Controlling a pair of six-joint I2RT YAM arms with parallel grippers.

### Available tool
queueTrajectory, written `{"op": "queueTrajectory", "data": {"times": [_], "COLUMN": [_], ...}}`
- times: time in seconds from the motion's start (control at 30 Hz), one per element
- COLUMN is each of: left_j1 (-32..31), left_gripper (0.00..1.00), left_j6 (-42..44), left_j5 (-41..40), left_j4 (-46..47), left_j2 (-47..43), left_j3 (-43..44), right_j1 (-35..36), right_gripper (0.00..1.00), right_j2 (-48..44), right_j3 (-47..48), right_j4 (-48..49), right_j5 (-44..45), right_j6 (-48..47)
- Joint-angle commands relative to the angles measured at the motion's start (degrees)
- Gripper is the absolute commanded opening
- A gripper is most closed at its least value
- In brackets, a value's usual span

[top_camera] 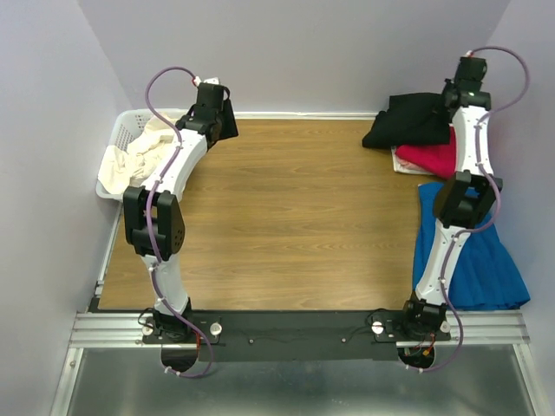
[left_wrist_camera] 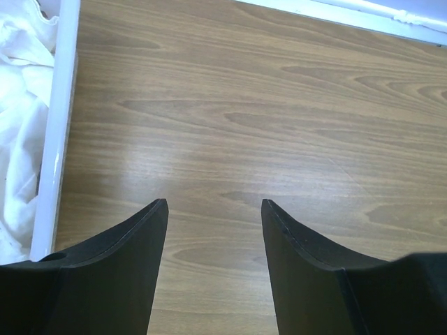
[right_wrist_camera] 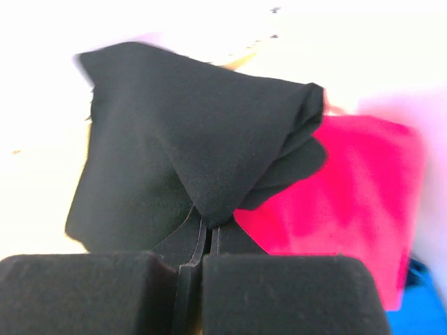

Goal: Fold and stack the t-shirts
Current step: Put the neatly folded tshirt into the corner of the board with the right arm

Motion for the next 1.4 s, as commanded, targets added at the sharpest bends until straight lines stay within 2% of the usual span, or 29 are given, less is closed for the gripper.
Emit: {"op": "queueTrajectory", "data": {"times": [0.0,0.13,0.43,0.53,0.57,0.67,0.8,1.0,1.2,1.37], "left_j1": [-0.91,-1.44,-2.23,-2.23,-2.23,-2.4,-2.58,-2.76,-2.93,-3.2], "left_gripper": [0.65,0.64,0.64,0.64,0.64,0.64,0.64,0.64,0.64,0.64], "left_j6": [-0.68,-1.12,-1.65,-1.82,-1.91,-1.91,-1.91,-2.0,-1.91,-1.29], "left_j5": [0.29,0.2,0.29,0.11,0.12,0.12,0.2,0.55,1.87,2.58], "left_j4": [-1.33,-1.33,-1.33,-1.33,-1.42,-1.33,-1.33,-0.72,0.16,0.51], "left_j2": [1.78,2.22,2.39,2.04,2.04,1.95,2.04,2.13,2.31,2.13], "left_j3": [2.15,1.89,1.36,1.01,0.93,0.75,0.75,0.22,0.05,-0.13], "right_j1": [-6.98,-11.2,-11.82,-11.82,-11.82,-11.82,-11.56,-7.78,-2.51,-0.14], "right_gripper": [0.01,0.01,0.01,0.24,0.37,0.44,0.45,0.45,0.45,0.45], "right_j2": [-6.12,-7.53,-2.7,-1.9,-1.99,-3.04,-4.89,-9.02,-10.96,-12.18], "right_j3": [-1.93,-4.83,-8.09,-8.17,-8.0,-7.12,-4.75,-4.48,-6.85,-9.31], "right_j4": [2.36,2.71,2.71,2.36,2.27,2.18,2.27,2.36,2.44,2.53], "right_j5": [1.86,3.44,1.95,1.07,1.24,-0.33,-4.63,-5.61,-3.5,2.63], "right_j6": [3.19,4.6,7.76,8.73,9.08,9.7,10.05,9.08,7.5,6.71]}}
